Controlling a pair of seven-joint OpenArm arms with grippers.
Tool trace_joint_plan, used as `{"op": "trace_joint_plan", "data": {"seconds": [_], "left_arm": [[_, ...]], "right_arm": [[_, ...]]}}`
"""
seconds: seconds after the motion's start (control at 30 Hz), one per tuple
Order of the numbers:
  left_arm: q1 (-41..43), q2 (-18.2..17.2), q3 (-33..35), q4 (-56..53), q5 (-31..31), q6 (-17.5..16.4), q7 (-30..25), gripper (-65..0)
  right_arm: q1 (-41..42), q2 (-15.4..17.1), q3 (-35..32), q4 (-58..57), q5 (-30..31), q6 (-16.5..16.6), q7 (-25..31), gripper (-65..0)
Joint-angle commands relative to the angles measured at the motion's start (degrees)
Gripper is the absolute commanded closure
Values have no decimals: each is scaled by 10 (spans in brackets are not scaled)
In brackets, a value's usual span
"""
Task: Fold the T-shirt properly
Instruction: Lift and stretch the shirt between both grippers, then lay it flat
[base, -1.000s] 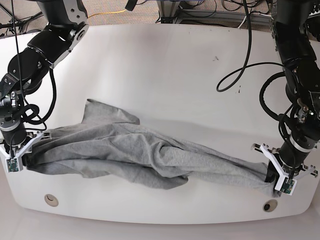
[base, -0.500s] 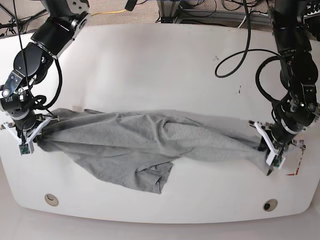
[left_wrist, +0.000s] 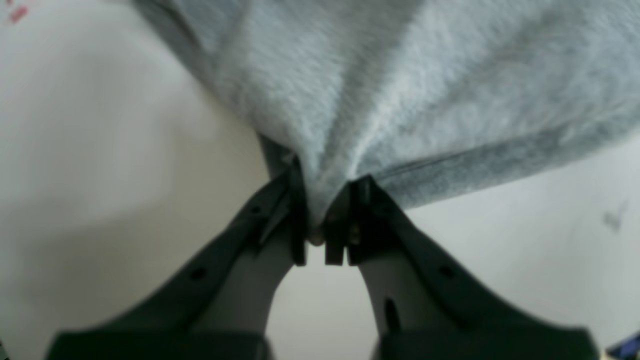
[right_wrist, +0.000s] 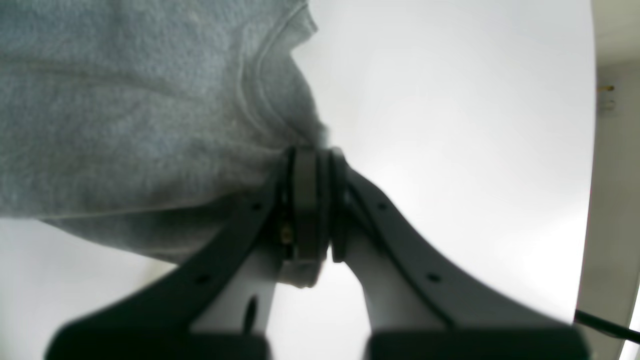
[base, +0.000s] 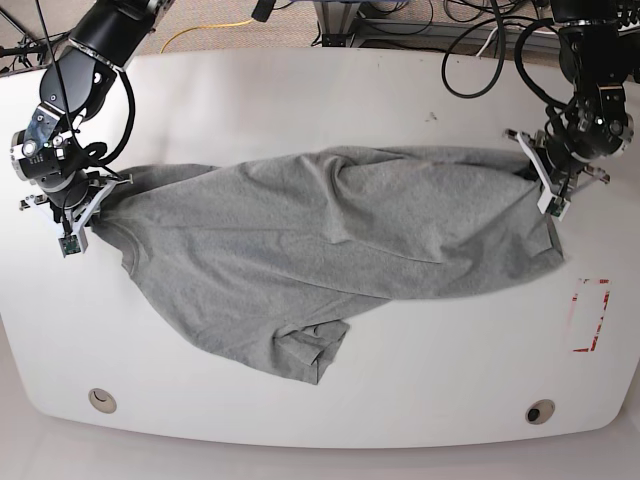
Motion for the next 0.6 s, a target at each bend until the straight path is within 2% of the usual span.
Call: {"op": "trace_joint_plan", "data": {"seconds": [0.0,0.17,0.33,0.57], "left_arm": [[18,-8,-18,8,-3,-13,-10,0],[51,-8,-50,7,-3,-27,-12,0],[76,-9,-86,7,-2,-49,-10,0],[121,-11,-87,7,-2,-59,-10,0]], "right_arm": [[-3,11,10,10,2,-1,9,0],[-8,-12,44,-9,2,-1,10,0],[-17,-14,74,-38,2,-1,10,0],[-37,-18,83,-58,6,-1,10,0]]}}
